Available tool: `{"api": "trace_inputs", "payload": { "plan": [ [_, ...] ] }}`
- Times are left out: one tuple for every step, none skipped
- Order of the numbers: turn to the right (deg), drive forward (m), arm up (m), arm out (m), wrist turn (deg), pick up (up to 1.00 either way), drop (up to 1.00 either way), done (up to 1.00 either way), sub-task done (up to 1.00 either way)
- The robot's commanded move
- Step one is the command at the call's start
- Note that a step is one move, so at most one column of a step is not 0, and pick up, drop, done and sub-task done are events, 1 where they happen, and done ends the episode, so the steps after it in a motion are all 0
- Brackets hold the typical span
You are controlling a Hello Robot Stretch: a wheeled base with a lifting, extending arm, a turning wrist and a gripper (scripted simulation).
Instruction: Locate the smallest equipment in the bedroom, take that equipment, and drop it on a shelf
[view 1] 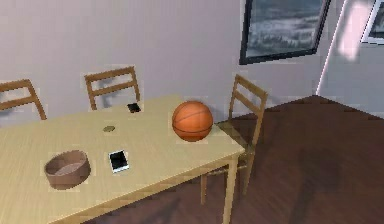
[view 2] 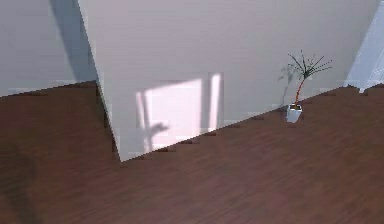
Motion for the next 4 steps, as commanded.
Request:
{"api": "trace_inputs", "payload": {
  "plan": [
    [-45.0, 0.0, 0.0, 0.0, 0.0, 0.0, 0.0, 0.0, 0.0],
    [-39.0, 0.0, 0.0, 0.0, 0.0, 0.0, 0.0, 0.0, 0.0],
    [45.0, 0.0, 0.0, 0.0, 0.0, 0.0, 0.0, 0.0, 0.0],
    [45.0, 0.0, 0.0, 0.0, 0.0, 0.0, 0.0, 0.0, 0.0]
  ]
}}
